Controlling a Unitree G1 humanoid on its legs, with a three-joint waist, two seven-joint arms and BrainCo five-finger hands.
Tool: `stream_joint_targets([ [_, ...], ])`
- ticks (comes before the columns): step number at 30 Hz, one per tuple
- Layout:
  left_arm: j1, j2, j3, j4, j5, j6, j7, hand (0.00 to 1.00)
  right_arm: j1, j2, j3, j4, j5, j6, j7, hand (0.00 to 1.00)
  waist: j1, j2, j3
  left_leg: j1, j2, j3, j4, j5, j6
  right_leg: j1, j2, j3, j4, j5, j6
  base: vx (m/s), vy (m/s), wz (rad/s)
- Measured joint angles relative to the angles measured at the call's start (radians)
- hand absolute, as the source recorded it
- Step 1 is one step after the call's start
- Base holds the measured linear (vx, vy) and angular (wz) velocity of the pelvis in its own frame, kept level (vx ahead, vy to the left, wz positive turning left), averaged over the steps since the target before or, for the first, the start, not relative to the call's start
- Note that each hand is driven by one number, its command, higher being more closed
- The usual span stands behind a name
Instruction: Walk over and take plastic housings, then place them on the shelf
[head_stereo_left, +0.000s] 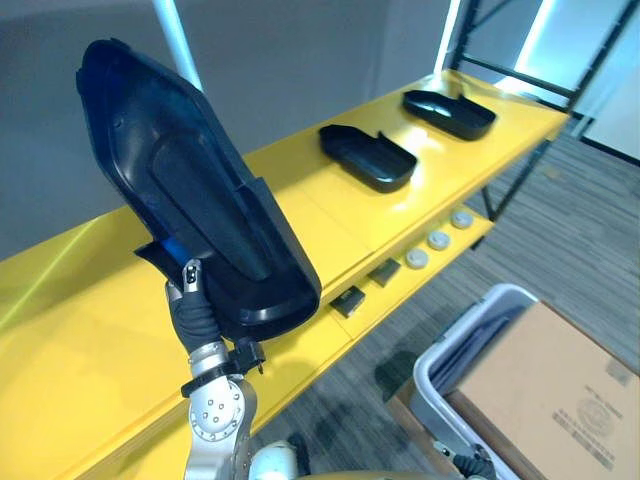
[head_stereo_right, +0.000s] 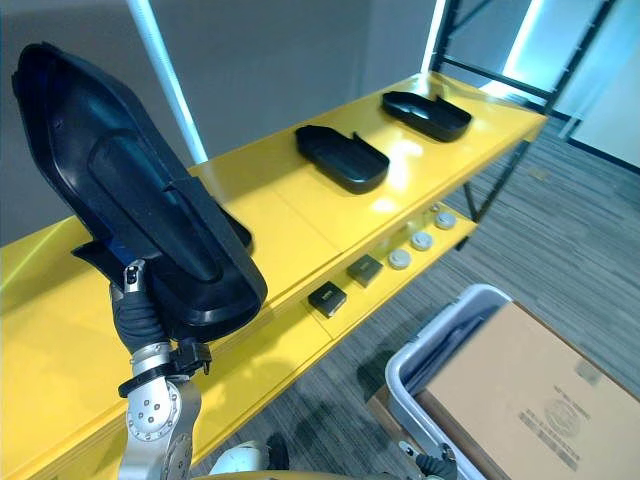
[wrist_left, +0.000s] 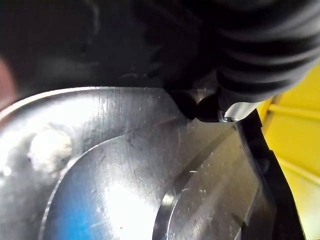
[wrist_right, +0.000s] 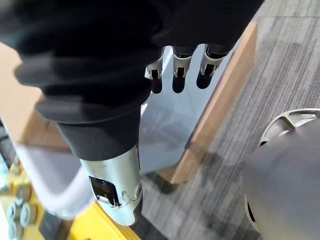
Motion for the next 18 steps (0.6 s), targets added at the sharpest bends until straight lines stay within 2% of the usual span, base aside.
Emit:
stream_joint_targets([
  [2, 0.000, 0.005, -0.003, 0.025, -0.008, -0.004, -0.004, 1.00, -0.037, 0.015, 0.014, 0.016, -0.017, 0.000, 0.016, 0.00, -0.002, -0.002, 0.002, -0.006, -0.019, 0.000, 0.000, -0.002, 0.017, 0.005, -0.002, 0.001, -0.033, 0.031, 0.009, 0.05, 0.141, 0.04],
  [5, -0.001, 0.008, -0.004, 0.066, -0.008, 0.006, -0.006, 1.00, -0.042, 0.014, 0.006, 0.034, -0.037, 0.005, 0.020, 0.00, -0.006, -0.012, 0.006, -0.011, -0.034, 0.000, 0.033, -0.036, 0.039, -0.001, -0.033, 0.024, 0.028, 0.029, -0.005, 0.06, 0.084, -0.05],
  [7, -0.002, 0.019, -0.020, 0.082, -0.007, 0.011, -0.006, 1.00, -0.033, 0.009, -0.004, 0.030, -0.037, 0.007, 0.020, 0.00, -0.014, -0.013, 0.008, -0.007, -0.042, -0.018, 0.041, -0.054, 0.050, -0.045, -0.059, 0.114, 0.133, 0.024, -0.083, 0.09, 0.070, 0.24],
  [8, -0.001, 0.028, -0.049, 0.091, -0.007, 0.012, -0.005, 1.00, -0.019, 0.002, -0.013, 0.018, -0.037, 0.008, 0.019, 0.00, -0.038, -0.008, 0.013, 0.010, -0.038, -0.057, 0.037, -0.060, 0.055, -0.128, -0.037, 0.305, 0.256, -0.022, -0.140, 0.13, 0.053, 0.72],
  [9, -0.002, 0.037, -0.052, 0.092, -0.005, 0.012, -0.007, 1.00, -0.001, 0.014, -0.015, -0.008, -0.034, 0.005, 0.021, 0.00, -0.057, -0.010, 0.017, 0.023, -0.037, -0.096, 0.031, -0.063, 0.049, -0.167, 0.025, 0.455, 0.265, -0.070, -0.129, 0.12, 0.021, 0.80],
  [10, -0.003, 0.038, -0.052, 0.093, -0.006, 0.012, -0.006, 1.00, 0.004, 0.021, -0.014, -0.018, -0.035, 0.004, 0.019, 0.00, -0.060, -0.014, 0.019, 0.034, -0.038, -0.105, 0.027, -0.065, 0.047, -0.191, 0.054, 0.526, 0.274, -0.087, -0.123, 0.12, -0.016, 0.70],
  [12, -0.002, 0.036, -0.052, 0.094, -0.004, 0.012, -0.004, 1.00, 0.022, 0.029, -0.003, -0.046, -0.035, 0.003, 0.019, 0.00, -0.060, -0.038, 0.020, 0.068, -0.050, -0.152, 0.035, -0.081, 0.027, -0.263, 0.132, 0.696, 0.281, -0.105, -0.100, 0.13, -0.053, 0.70],
  [14, -0.001, 0.034, -0.055, 0.094, 0.003, 0.012, -0.004, 1.00, 0.039, 0.039, 0.007, -0.070, -0.034, 0.002, 0.019, 0.00, -0.061, -0.052, 0.019, 0.063, -0.064, -0.188, 0.069, -0.100, 0.013, -0.295, 0.148, 0.737, 0.266, -0.092, -0.090, 0.11, -0.103, 0.95],
  [15, 0.005, 0.035, -0.048, 0.093, 0.003, 0.012, -0.004, 1.00, 0.049, 0.038, 0.018, -0.084, -0.035, 0.007, 0.020, 0.00, -0.052, -0.065, 0.017, 0.060, -0.075, -0.211, 0.111, -0.130, 0.005, -0.293, 0.142, 0.726, 0.213, -0.037, -0.086, 0.12, -0.135, 0.84],
  [16, 0.008, 0.033, -0.042, 0.094, 0.004, 0.012, -0.003, 1.00, 0.049, 0.038, 0.030, -0.085, -0.034, 0.008, 0.021, 0.00, -0.046, -0.071, 0.015, 0.055, -0.078, -0.224, 0.138, -0.148, 0.003, -0.289, 0.139, 0.719, 0.209, -0.028, -0.058, 0.15, -0.160, 0.59],
  [17, 0.022, 0.020, -0.040, 0.094, 0.003, 0.012, -0.003, 1.00, 0.047, 0.036, 0.037, -0.091, -0.037, 0.009, 0.021, 0.00, -0.038, -0.049, 0.008, 0.045, -0.057, -0.238, 0.171, -0.172, -0.010, -0.266, 0.153, 0.690, 0.190, -0.032, -0.063, 0.13, -0.127, 0.31],
  [18, 0.029, 0.014, -0.040, 0.091, 0.003, 0.012, -0.004, 1.00, 0.047, 0.029, 0.037, -0.096, -0.037, 0.009, 0.021, 0.00, -0.031, -0.038, 0.006, 0.043, -0.044, -0.237, 0.175, -0.177, -0.012, -0.259, 0.163, 0.682, 0.176, -0.029, -0.067, 0.15, -0.150, 0.15],
])
